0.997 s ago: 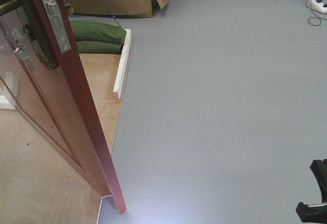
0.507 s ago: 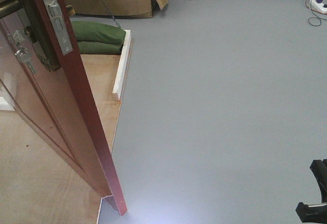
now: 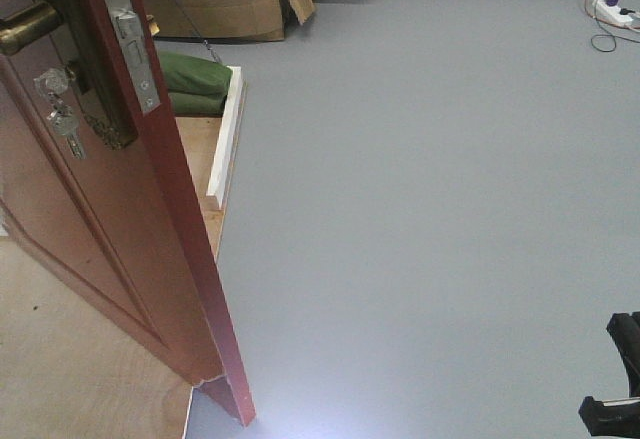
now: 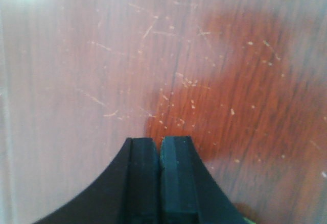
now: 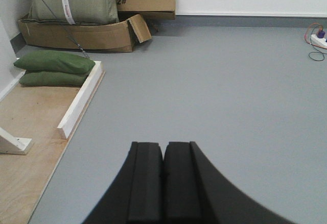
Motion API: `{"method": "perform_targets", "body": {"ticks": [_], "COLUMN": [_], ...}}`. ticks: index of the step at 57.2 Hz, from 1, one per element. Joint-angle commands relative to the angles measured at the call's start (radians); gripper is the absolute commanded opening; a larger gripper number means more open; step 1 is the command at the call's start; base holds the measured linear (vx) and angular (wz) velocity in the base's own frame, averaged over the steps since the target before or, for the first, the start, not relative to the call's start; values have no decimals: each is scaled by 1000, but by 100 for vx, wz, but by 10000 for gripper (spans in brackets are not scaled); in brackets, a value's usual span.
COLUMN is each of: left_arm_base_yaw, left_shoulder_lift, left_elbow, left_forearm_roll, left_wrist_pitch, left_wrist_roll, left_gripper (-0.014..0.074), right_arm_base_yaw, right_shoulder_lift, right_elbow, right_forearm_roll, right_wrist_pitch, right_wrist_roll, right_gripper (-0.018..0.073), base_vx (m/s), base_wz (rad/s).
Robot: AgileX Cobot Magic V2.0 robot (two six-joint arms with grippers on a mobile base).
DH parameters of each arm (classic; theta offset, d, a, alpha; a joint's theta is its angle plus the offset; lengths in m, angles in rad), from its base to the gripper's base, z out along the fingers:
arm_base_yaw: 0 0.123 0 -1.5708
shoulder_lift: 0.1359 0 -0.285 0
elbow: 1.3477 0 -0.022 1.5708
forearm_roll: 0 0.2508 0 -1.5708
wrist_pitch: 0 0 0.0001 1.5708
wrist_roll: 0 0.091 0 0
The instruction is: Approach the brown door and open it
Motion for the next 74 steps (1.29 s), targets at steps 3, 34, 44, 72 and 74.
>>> {"method": "perform_targets", "body": {"ticks": [3,34,44,72,74], "left_arm_base_yaw": [-7,-7,-7,-7,-7], "left_shoulder_lift": [-10,-10,-10,-10,-10], "left_elbow": [-38,-38,-38,-38,-38], "left_forearm_roll": [-15,-15,-15,-15,-15], "left_wrist_pitch": [-13,-13,-13,-13,-13], "left_wrist_roll": [-2,-2,-2,-2,-2], "left_gripper": [-3,-3,-3,-3,-3], "right_arm_base_yaw": [1,1,1,1,1], "right_shoulder_lift": [-6,-6,-6,-6,-6], "right_elbow": [3,3,3,3,3], "right_forearm_roll": [-4,-4,-4,-4,-4], "right_wrist_pitch": [-76,-76,-81,-80,-80], "right_wrist_roll": [-9,-9,-9,-9,-9], "right_gripper": [0,0,0,0,0], "base_vx": [12,14,17,21,22], "base_wz": [-10,-7,-1,5,9]}}
